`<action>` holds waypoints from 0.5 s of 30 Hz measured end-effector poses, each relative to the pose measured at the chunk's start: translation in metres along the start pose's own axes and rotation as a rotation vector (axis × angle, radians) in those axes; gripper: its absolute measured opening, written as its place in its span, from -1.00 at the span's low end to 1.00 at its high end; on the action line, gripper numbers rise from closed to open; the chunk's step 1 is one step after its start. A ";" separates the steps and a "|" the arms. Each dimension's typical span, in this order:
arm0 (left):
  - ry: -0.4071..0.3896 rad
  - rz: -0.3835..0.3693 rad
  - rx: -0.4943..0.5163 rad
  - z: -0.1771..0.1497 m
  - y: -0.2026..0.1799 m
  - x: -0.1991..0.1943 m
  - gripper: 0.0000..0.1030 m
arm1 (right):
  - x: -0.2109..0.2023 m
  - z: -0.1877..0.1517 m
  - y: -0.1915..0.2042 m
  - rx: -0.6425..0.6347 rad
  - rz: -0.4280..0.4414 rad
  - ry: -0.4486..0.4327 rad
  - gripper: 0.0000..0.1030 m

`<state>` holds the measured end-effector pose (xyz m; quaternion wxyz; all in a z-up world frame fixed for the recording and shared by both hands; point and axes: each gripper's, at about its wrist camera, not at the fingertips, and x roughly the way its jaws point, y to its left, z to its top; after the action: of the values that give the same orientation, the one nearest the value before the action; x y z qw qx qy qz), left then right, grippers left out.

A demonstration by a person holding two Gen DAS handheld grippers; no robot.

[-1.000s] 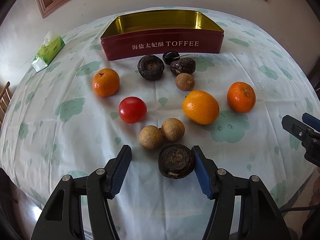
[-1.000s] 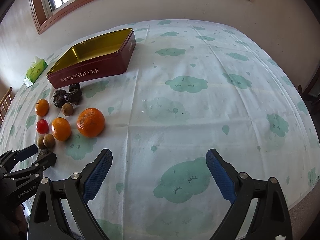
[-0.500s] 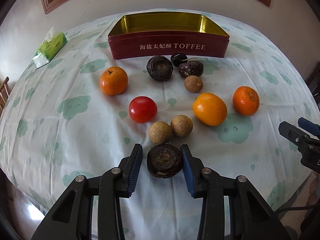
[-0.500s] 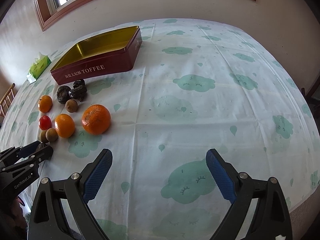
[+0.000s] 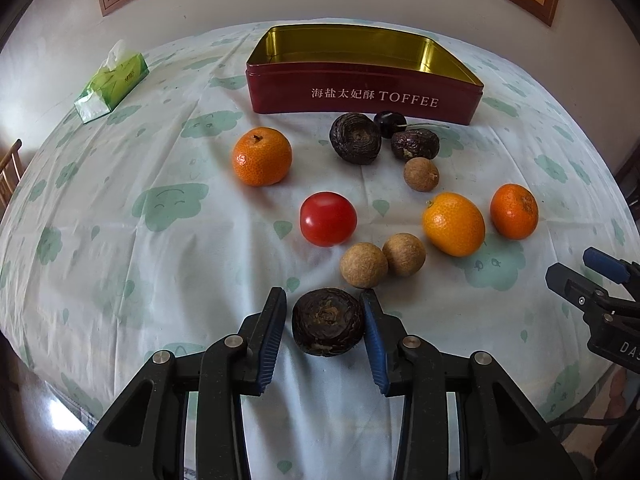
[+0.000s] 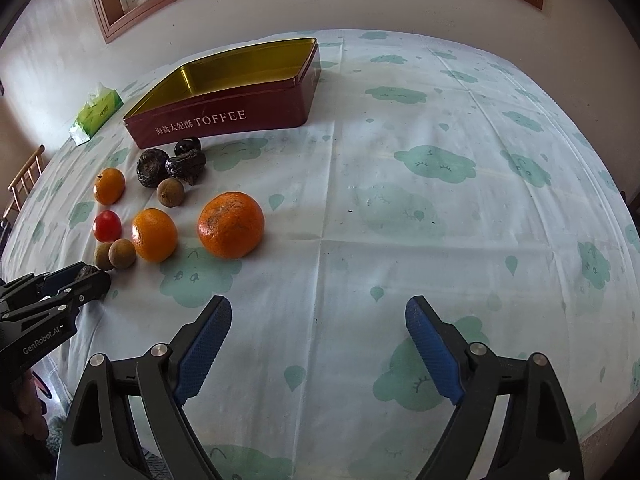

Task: Organize fruits
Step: 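Close the left tool on the dark brown fruit while the right tool grasps the large tangerine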

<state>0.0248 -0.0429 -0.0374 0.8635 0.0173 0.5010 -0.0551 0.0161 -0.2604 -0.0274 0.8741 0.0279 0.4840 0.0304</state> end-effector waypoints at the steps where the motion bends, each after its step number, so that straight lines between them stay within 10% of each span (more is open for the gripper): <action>1: -0.001 0.001 -0.003 0.000 0.002 0.000 -0.25 | 0.001 0.000 0.002 -0.005 0.004 0.001 0.65; 15: -0.014 0.002 -0.012 0.001 0.019 0.000 -0.25 | 0.019 0.016 0.027 -0.078 0.021 0.016 0.48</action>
<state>0.0281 -0.0240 -0.0376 0.8672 0.0124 0.4951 -0.0513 0.0391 -0.2322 -0.0329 0.8702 -0.0013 0.4892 0.0586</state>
